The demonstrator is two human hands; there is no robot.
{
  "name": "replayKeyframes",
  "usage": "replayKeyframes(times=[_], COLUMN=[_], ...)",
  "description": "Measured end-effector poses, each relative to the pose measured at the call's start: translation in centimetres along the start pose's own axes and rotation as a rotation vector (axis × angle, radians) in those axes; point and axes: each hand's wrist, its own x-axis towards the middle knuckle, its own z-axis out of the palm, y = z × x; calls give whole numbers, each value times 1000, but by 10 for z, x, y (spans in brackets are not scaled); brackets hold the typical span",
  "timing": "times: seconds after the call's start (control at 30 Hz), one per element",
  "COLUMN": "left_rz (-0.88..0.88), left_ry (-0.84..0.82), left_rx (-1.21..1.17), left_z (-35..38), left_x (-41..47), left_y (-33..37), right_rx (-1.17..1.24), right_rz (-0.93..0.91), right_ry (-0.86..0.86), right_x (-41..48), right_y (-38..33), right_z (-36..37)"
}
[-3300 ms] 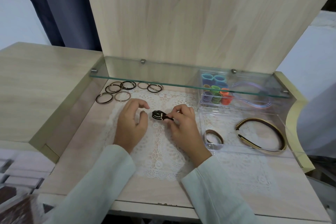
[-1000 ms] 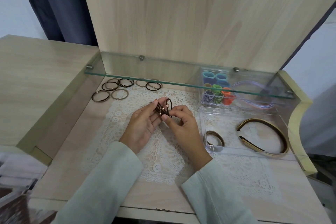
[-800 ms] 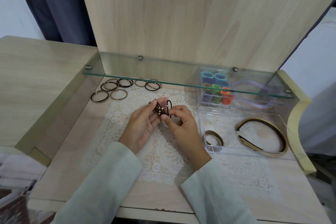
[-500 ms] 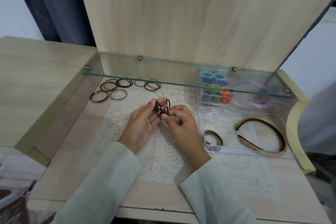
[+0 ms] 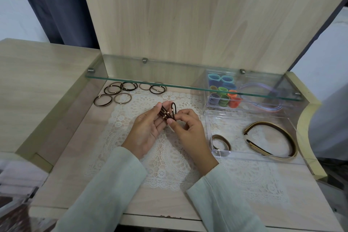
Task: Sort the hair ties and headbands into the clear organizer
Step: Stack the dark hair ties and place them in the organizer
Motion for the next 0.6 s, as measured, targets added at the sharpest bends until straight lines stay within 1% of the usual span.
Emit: replayKeyframes(times=[0.4, 0.6], left_rz=[2, -10], left_ry=[18, 19], left_rx=[-9, -39], left_z=[-1, 0], left_x=[1, 1], left_y=[0, 0], right_rx=[62, 46], right_rz=[24, 10], right_ry=[22, 25], right_x=[-2, -1], right_y=[-3, -3], right_z=[-2, -2])
